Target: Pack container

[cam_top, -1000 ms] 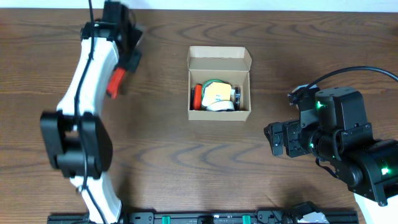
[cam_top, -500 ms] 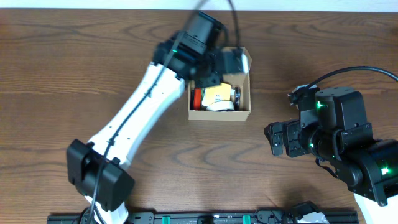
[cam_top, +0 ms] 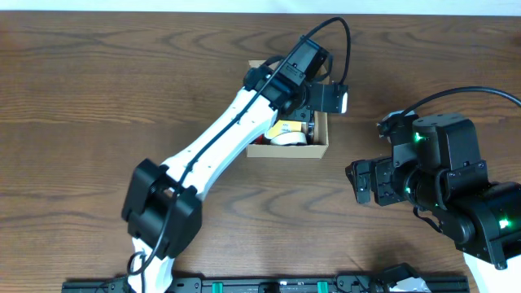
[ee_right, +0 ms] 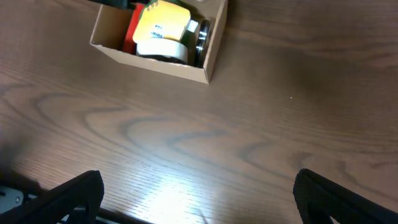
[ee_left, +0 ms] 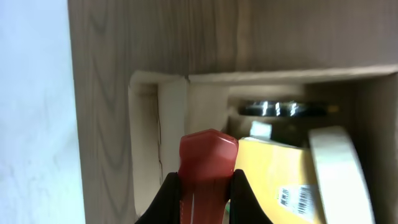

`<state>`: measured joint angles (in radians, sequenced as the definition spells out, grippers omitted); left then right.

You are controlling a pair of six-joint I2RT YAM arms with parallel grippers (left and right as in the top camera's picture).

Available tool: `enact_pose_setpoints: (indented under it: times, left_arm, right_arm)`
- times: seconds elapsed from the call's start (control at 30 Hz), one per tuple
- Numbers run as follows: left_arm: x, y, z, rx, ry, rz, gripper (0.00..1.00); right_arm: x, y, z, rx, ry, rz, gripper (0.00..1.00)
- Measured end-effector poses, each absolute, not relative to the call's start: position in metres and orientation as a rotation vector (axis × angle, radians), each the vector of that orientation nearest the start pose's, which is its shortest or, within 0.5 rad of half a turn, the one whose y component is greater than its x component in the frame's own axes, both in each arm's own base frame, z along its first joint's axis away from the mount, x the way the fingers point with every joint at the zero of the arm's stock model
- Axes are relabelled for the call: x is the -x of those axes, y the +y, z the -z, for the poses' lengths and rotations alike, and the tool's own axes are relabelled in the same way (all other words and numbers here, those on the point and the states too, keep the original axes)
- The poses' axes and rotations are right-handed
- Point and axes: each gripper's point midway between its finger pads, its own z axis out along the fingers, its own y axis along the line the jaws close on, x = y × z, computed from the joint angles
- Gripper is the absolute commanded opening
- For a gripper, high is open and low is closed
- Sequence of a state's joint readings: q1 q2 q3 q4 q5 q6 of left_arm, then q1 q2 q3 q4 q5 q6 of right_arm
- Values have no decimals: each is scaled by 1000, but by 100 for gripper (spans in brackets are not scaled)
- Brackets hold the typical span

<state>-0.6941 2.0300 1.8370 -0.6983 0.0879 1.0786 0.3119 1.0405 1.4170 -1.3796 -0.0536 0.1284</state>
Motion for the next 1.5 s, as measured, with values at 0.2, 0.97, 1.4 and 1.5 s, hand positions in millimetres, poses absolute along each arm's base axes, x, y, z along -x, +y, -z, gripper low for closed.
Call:
enact_pose_setpoints:
  times: [0.2,0.97,1.4,1.5]
  left_arm:
    - [-414,-355,-165,-1927,1544,-112,36]
    - [-357,-292,-297,-1308,1955,114,56]
    - [-398,-194,-297,-737,2289,294,6]
    - [-409,-176,-295,-608,2331,342,6]
  right_arm:
    - [-211,78,-280,257,2577,-233,99]
    - [-211,78,-280,257,2577,-233,99]
    - [-211,78,-280,257,2577,-233,99]
    - [-211,78,-280,257,2577,-233,99]
